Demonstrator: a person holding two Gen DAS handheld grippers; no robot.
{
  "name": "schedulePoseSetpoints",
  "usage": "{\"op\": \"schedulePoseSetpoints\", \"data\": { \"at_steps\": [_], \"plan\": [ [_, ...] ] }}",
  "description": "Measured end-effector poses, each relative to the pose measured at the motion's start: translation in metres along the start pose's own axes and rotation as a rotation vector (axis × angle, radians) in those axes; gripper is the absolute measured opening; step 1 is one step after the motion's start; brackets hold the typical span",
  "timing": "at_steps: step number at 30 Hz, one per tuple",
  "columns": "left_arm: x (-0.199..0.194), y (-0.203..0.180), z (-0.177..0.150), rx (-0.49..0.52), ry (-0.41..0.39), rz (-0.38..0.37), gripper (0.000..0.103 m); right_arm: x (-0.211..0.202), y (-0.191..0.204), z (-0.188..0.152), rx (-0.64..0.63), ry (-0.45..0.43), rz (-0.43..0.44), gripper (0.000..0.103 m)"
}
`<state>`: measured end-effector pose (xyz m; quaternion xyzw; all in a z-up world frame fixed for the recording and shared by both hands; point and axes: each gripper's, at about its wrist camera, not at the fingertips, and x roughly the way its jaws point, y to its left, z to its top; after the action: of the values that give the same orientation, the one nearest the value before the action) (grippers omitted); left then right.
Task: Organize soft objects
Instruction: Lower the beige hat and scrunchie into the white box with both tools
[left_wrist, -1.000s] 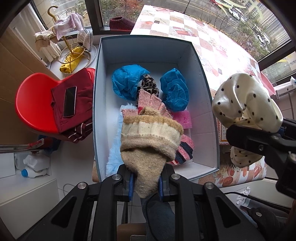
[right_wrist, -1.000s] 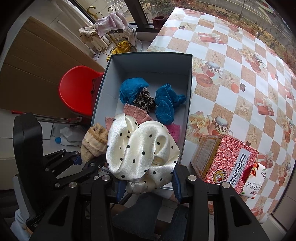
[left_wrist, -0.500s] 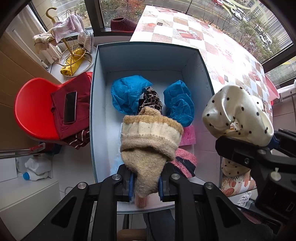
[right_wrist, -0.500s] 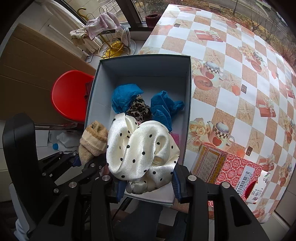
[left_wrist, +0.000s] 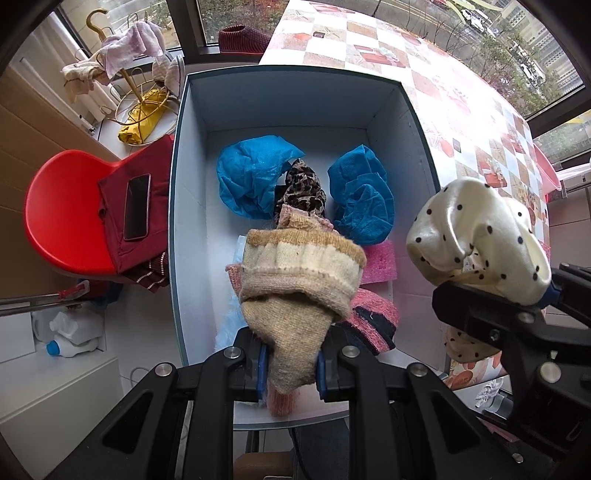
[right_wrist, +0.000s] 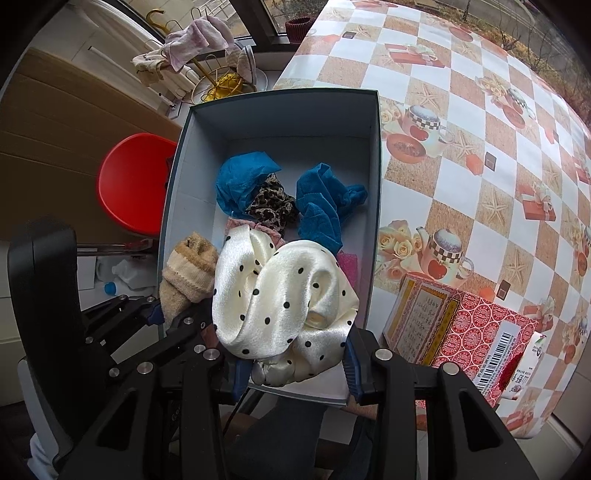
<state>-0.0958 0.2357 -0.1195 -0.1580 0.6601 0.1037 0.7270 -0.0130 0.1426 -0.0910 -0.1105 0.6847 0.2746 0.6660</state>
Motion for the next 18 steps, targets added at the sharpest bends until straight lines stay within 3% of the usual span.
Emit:
{"op": "schedulePoseSetpoints", "data": {
  "at_steps": [18],
  "plan": [
    [0.0019, -0.0026, -0.0001, 0.002, 0.006, 0.006, 0.021, -0.0001, -0.0008, -0.0004, 0.0, -0.003, -0.002, 0.043]
  ]
}}
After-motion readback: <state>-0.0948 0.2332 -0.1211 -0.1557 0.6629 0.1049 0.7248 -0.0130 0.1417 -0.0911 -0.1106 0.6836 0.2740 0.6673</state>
